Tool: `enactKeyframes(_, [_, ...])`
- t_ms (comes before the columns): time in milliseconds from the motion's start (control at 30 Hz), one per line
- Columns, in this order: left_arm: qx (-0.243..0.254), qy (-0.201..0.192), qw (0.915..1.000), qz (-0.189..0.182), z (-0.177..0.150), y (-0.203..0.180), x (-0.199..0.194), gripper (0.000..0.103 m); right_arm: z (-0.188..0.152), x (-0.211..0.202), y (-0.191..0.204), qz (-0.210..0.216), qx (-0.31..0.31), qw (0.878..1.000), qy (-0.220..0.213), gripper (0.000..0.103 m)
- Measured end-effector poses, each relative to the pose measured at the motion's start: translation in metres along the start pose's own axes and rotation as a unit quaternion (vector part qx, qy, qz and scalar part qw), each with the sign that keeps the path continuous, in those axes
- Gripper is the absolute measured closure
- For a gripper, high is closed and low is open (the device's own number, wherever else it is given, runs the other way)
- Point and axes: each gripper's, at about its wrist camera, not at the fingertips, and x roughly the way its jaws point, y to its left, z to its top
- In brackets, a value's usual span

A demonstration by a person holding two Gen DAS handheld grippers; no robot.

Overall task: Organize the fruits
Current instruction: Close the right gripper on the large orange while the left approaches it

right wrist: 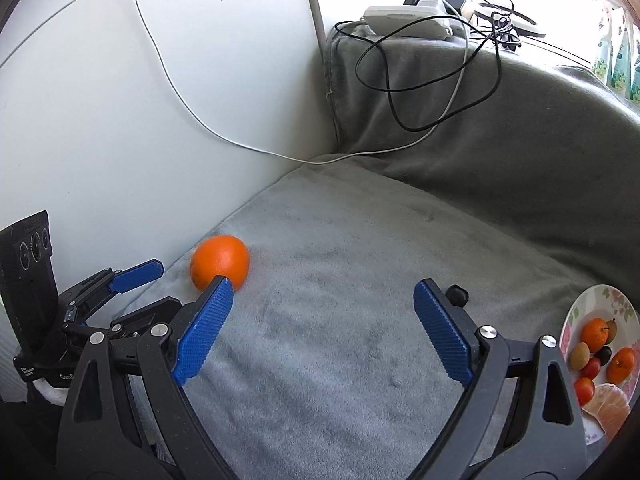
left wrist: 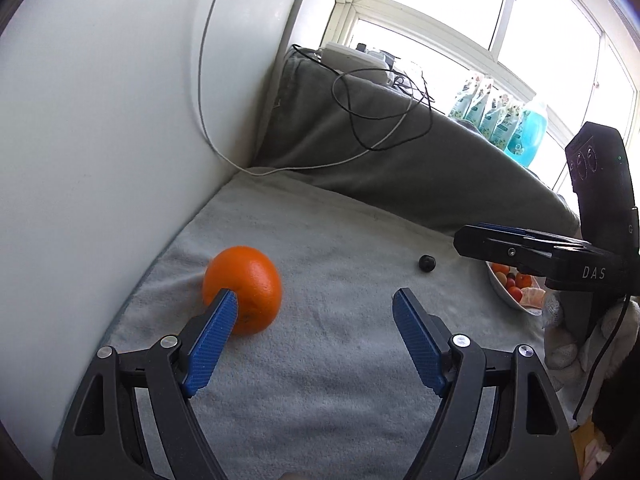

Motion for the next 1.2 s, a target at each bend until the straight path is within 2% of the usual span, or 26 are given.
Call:
enactKeyframes(233, [-0.012, 0.015, 0.9998, 0.005, -0.005, 0.021, 0.015, 0.023, 0.006, 0.040, 0.010, 0.058, 0.032, 0.997, 0.034, 0.009])
enactKeyframes(400, [-0.023, 0.026, 0.9994, 0.007, -0.008, 0.034, 0.026, 0.023, 0.008, 0.068, 0.013, 0.107, 0.068, 0.990, 0.060, 0.009])
enactKeyframes(700, [-0.032, 0.035, 0.9989, -0.003, -0.008, 0.045, 0.037, 0.023, 0.012, 0.107, 0.026, 0.154, 0.101, 0.978, 0.096, 0.009])
enactKeyframes(833, [-0.030, 0.040, 0.9987, -0.002, -0.006, 0.047, 0.041, 0.023, 0.012, 0.124, 0.028, 0.175, 0.122, 0.970, 0.112, 0.019])
enactKeyframes(1067, [-0.039, 0.048, 0.9981, -0.007, -0.004, 0.053, 0.047, 0.023, 0.010, 0.146, 0.032, 0.199, 0.146, 0.960, 0.130, 0.028])
enactKeyframes(1200, [-0.045, 0.058, 0.9973, -0.010, -0.003, 0.055, 0.051, 0.023, 0.009, 0.153, 0.033, 0.203, 0.157, 0.957, 0.134, 0.029])
